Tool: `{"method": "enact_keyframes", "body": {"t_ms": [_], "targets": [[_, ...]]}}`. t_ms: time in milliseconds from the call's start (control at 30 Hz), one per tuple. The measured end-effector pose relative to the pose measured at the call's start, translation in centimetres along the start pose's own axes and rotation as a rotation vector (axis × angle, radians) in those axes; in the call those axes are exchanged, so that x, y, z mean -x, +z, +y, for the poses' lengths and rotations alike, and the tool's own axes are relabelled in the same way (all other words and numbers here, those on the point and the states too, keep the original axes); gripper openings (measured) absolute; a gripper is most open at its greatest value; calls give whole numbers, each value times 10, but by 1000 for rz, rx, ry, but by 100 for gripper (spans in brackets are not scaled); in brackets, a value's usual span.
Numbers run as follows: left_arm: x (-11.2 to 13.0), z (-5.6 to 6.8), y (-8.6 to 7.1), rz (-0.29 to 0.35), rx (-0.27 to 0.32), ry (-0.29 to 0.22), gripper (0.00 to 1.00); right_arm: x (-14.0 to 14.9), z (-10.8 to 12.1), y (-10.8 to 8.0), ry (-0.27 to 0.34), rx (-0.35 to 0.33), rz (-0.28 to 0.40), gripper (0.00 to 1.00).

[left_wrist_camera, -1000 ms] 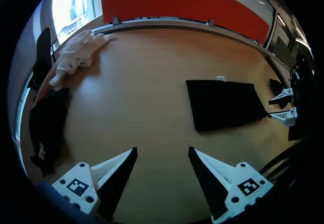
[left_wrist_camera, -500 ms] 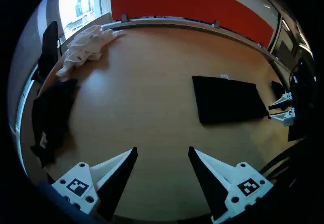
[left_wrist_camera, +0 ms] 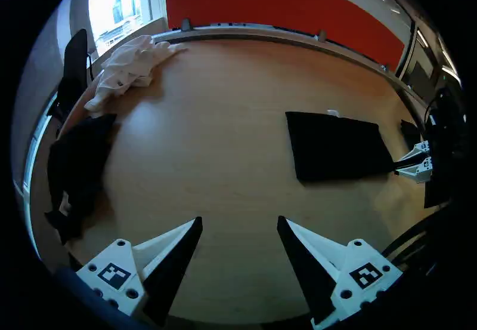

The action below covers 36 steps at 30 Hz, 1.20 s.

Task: Fold towel

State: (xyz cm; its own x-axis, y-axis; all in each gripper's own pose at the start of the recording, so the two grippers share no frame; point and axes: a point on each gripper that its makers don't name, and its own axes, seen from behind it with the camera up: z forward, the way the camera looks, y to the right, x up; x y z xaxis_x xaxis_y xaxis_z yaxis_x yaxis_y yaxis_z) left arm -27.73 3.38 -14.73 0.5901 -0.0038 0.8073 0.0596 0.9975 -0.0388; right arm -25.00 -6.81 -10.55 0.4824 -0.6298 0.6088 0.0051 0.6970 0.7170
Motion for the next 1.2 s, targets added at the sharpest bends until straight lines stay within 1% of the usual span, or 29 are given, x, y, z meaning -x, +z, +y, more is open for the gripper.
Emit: {"method": "enact_keyframes", "body": {"t_ms": [133, 200, 367, 500, 867, 1200], "targets": [[0, 1, 1, -2, 2, 2, 93, -1, -1, 1, 4, -7, 0, 9], [0, 1, 1, -3, 2, 3, 93, -1, -1, 2, 4, -8, -1, 6], [0, 2, 1, -2, 4, 6, 93, -6, 0, -2, 1, 0, 7, 5], [-2, 2, 1, -1, 6, 7, 93, -15, 3, -10, -4, 16, 22, 5], [-8, 3, 0, 14, 12, 9, 93, -56, 15, -40, -41, 67, 85, 5], [-9, 5, -2, 23, 17, 5, 93, -93, 23, -68, -91, 112, 152, 5]]}}
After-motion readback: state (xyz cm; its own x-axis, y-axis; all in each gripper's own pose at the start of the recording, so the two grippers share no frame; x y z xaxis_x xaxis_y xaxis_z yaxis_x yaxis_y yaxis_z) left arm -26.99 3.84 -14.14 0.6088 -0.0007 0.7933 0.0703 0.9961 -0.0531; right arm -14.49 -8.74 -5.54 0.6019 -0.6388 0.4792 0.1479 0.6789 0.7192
